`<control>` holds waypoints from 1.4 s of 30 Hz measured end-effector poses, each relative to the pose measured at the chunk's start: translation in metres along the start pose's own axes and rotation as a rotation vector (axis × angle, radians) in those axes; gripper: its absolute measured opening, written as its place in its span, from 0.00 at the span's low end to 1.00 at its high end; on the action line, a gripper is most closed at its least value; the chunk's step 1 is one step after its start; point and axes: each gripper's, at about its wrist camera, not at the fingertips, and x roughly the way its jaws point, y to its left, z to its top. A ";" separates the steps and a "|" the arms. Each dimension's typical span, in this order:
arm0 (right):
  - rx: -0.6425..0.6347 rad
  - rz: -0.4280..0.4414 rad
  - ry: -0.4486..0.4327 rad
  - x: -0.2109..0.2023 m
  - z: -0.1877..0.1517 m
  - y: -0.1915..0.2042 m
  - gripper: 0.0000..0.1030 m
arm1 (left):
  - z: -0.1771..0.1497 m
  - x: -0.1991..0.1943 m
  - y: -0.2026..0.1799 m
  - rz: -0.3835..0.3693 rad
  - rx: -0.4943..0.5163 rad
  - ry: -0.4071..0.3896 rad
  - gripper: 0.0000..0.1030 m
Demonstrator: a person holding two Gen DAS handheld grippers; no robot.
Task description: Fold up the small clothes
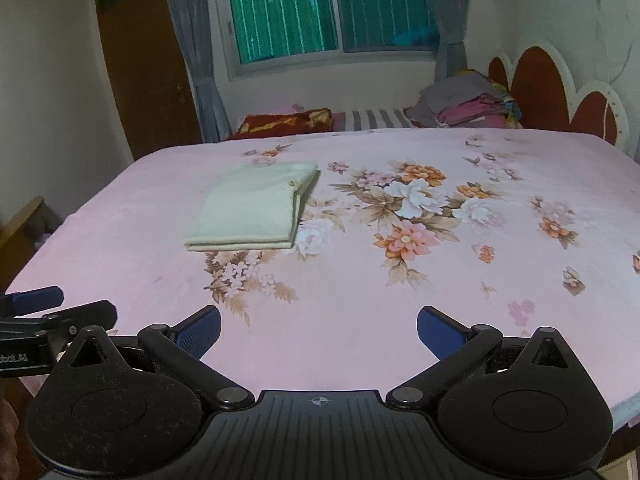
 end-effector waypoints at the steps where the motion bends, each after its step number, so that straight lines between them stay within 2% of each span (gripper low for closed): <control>1: -0.001 -0.003 -0.004 -0.003 -0.001 0.001 1.00 | 0.001 -0.002 -0.002 0.003 0.006 -0.009 1.00; 11: -0.033 -0.011 -0.044 -0.016 0.003 0.010 1.00 | 0.005 -0.012 -0.008 -0.004 0.029 -0.038 1.00; 42: -0.025 -0.004 -0.042 -0.014 0.008 -0.006 1.00 | 0.012 -0.006 -0.011 0.010 0.045 -0.048 1.00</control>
